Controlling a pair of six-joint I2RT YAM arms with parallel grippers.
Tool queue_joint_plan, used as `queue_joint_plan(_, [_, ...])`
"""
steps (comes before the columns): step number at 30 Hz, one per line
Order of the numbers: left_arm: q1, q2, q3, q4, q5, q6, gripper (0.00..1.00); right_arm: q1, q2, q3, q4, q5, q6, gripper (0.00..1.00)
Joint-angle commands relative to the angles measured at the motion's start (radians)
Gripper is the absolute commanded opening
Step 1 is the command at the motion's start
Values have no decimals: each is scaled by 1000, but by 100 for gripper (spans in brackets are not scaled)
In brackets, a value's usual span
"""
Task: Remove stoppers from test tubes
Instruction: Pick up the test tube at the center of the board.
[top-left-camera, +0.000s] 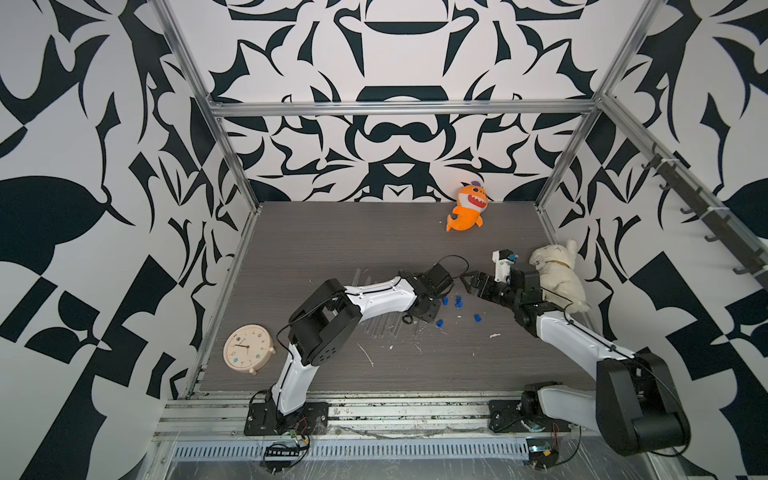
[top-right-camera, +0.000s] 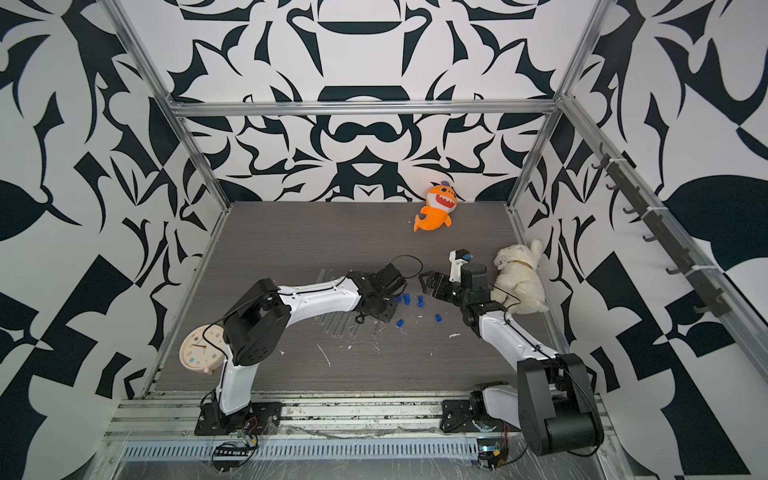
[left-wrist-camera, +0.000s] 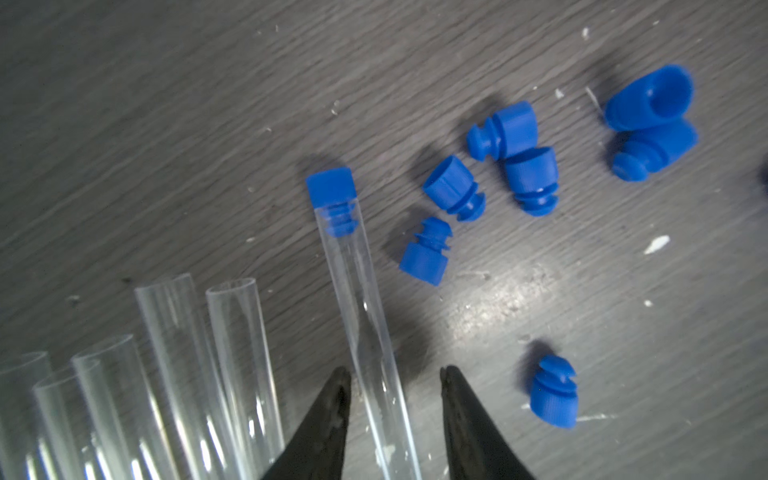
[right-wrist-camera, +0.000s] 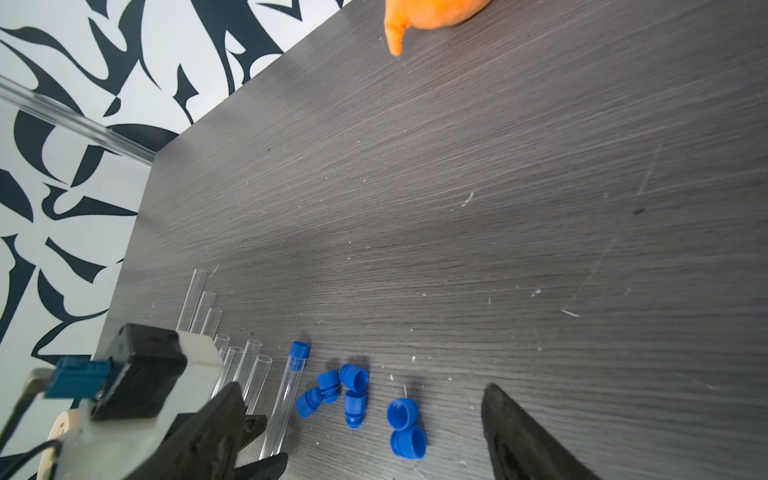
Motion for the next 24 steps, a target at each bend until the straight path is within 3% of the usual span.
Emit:
queue_joint_plan(1, [0, 31, 33, -38, -21, -10, 39, -26, -20, -13, 12, -13, -11, 88])
queue_joint_plan(8, [3, 52, 34, -50, -35, -14, 36, -76, -12, -28, 36, -35, 13, 88])
queue_joint_plan(12, [5, 58, 27, -53, -35, -13, 29, -95, -8, -29, 47, -45, 29, 88])
queue_joint_plan(16, [7, 56, 13, -50, -25, -11, 16, -102, -17, -30, 42, -45, 30, 88])
queue_joint_plan(24, [14, 59, 2, -53, -14, -10, 22, -106, -24, -30, 35, -53, 28, 88])
